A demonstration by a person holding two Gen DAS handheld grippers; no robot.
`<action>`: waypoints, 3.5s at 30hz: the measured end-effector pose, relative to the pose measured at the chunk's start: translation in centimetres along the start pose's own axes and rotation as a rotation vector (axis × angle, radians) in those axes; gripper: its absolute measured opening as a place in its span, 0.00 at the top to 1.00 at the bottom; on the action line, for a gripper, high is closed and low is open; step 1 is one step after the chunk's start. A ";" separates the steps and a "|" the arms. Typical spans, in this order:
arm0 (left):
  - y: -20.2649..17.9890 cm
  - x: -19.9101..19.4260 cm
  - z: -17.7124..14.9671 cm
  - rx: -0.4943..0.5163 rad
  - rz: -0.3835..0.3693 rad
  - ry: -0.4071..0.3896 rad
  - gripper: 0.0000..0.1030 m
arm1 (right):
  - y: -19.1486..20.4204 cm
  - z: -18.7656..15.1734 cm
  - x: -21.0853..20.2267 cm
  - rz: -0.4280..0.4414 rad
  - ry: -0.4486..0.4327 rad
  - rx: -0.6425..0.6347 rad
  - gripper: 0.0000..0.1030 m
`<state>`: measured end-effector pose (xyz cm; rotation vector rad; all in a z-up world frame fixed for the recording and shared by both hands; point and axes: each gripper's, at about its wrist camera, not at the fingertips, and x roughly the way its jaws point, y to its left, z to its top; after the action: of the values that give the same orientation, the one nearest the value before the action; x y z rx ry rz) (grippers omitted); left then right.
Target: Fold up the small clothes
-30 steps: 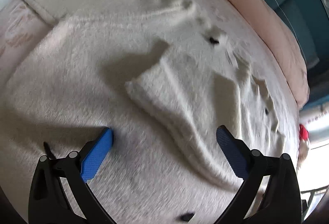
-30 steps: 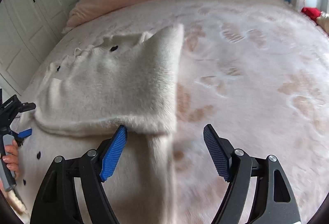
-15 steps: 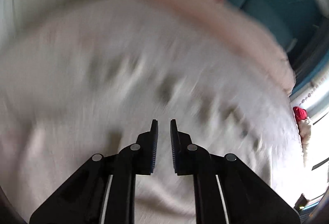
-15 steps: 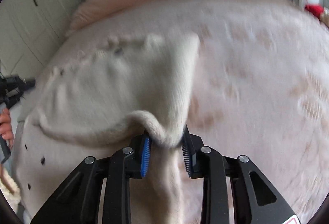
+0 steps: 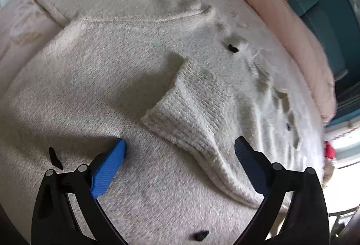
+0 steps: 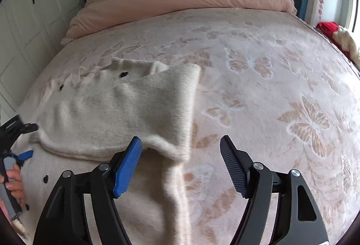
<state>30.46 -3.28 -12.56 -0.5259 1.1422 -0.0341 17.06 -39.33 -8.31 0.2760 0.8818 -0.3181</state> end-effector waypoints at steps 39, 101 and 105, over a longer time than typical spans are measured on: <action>0.9 2.2 4.9 0.273 0.063 -0.158 0.87 | 1.5 2.0 8.0 0.040 0.145 0.006 0.57; 14.7 -18.8 -13.2 0.285 -0.043 0.046 0.87 | -6.2 -17.4 -19.5 0.197 0.064 0.082 0.94; 15.1 -18.9 -17.4 0.324 -0.028 0.112 0.87 | -9.1 -20.4 -20.1 0.101 0.142 0.066 1.00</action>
<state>3.65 8.80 -7.97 -0.2537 1.2100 -0.2709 -12.82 -37.13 -5.82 0.4069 0.9943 -0.2361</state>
